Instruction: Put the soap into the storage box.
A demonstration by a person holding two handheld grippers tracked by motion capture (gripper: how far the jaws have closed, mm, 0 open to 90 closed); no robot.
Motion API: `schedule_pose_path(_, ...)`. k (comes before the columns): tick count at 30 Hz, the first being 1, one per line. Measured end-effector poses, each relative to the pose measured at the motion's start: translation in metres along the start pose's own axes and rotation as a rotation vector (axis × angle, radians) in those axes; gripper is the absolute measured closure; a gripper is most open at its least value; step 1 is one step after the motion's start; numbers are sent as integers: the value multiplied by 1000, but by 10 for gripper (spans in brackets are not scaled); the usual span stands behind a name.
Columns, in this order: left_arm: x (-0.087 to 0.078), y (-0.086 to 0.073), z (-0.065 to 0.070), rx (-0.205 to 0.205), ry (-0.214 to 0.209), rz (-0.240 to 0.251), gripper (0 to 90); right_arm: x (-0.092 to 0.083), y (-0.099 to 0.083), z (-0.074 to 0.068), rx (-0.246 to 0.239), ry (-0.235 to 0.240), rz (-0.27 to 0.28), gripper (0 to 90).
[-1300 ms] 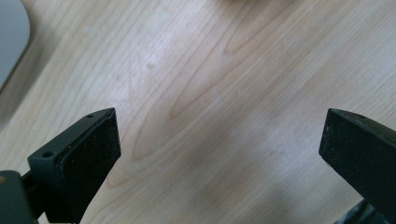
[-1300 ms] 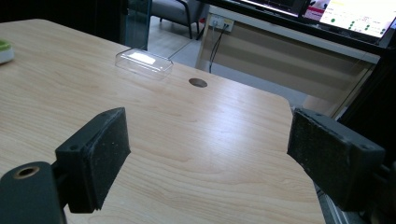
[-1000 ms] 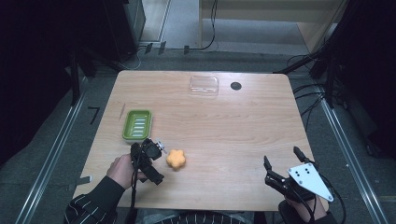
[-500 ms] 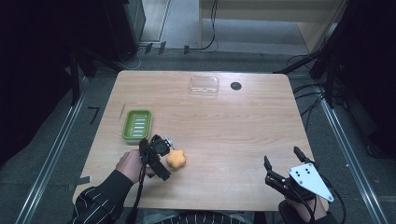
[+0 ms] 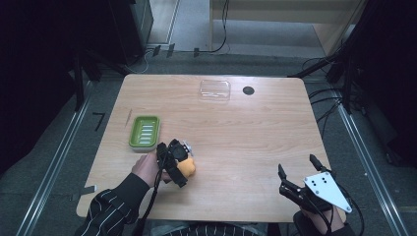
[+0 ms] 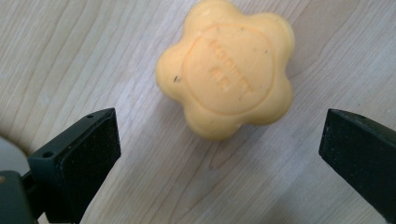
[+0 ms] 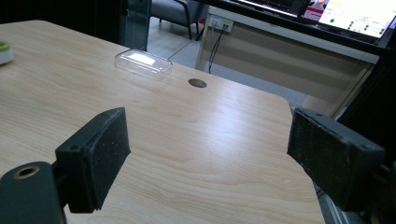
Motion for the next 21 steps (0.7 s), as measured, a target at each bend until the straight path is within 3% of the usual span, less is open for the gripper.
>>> schedule_pose_path(11,12,14,2,47,-8,-59,0,0,0,1,5,-2,2,133)
schedule_pose_path(21,19,22,0,52,-14,-90,0,0,0,1,4,-2,2,133)
Point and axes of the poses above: each handheld gripper's, and its own axes: x roughly forward along the jaws, y roughly out of its top, z roughly to its right, the point moved 7 cm from there along x, roughly forward along the jaws, and after that the axes turned 7 degrees about -x, right-handed, at the moved point
